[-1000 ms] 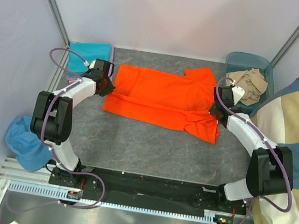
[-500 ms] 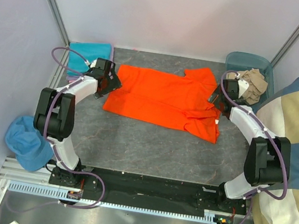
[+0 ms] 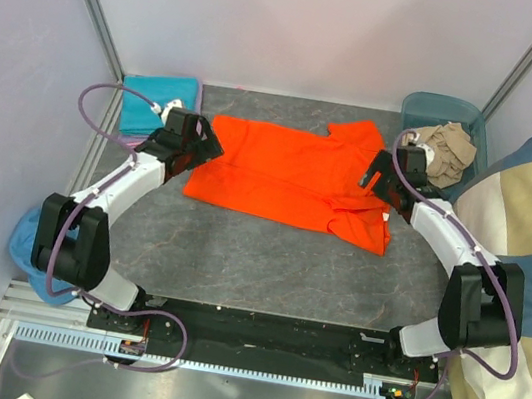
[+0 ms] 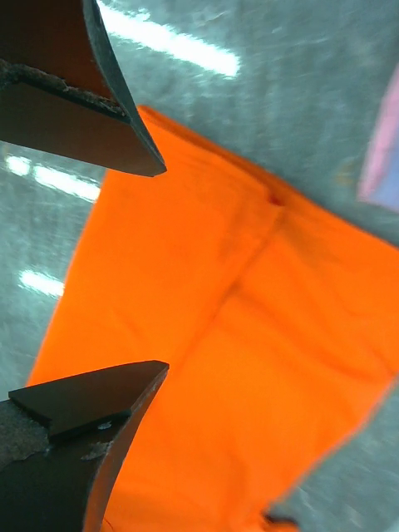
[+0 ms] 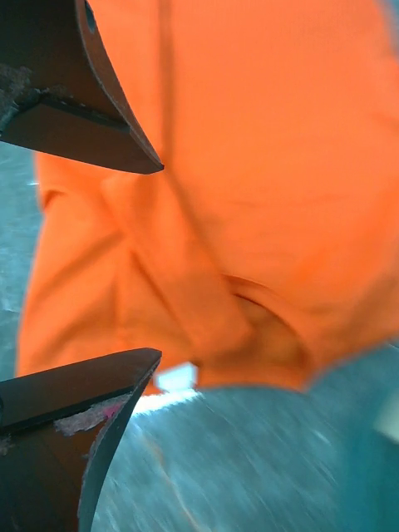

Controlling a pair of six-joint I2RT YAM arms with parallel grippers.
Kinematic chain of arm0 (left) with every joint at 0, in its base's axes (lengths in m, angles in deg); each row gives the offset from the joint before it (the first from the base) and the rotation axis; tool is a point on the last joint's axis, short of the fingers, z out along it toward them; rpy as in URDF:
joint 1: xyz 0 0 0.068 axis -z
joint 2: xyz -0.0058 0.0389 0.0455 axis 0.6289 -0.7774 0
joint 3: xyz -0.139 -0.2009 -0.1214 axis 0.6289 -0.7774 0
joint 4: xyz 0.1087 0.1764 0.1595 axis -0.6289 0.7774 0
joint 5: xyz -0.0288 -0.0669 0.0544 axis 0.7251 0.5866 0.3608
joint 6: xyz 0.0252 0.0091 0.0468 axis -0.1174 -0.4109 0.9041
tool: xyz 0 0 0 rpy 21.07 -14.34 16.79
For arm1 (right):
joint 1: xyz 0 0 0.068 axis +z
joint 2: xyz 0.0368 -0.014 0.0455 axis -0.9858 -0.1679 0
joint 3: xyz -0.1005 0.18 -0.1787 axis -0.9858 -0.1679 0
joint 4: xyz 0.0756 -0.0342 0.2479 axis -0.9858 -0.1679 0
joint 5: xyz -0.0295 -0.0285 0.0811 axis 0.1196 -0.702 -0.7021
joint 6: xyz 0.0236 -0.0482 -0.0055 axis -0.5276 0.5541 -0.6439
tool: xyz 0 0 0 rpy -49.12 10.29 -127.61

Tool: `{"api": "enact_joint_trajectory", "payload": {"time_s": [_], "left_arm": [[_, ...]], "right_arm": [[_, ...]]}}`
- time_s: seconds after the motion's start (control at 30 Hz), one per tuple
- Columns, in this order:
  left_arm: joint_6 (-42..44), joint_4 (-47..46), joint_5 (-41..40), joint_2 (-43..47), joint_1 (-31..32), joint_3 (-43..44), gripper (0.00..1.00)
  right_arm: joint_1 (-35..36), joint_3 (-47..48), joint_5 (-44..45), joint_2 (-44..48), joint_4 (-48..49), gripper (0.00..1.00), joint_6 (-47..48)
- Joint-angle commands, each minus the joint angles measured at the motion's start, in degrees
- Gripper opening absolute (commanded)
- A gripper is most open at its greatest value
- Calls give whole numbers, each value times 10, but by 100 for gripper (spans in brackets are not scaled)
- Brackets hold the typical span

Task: Fold and stack the t-shirts
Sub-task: Fold the flattened tshirt in 1/3 of the way

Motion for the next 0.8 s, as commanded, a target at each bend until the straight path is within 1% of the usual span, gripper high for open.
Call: {"api": "enact_joint_trajectory", "payload": {"time_s": [0.0,0.17,0.37,0.57,0.77], "left_arm": [[-2,-9,4,14,22,-56,100],[-8,-15,4,27,36,-85,100],[-4,-16,5,30,38,-93,100],[-3,-16,7,31,38,-98,100],[1,-15,5,37,39,-106,100]], "right_arm": [[37,-44,-63,23,-8,95,4],[47,-64,-121,28,8,96,-2],[56,-64,-145,19,19,96,-15],[72,-67,-182,-19,57,97,-30],[94,-53,-185,-63,83,97,-41]]}}
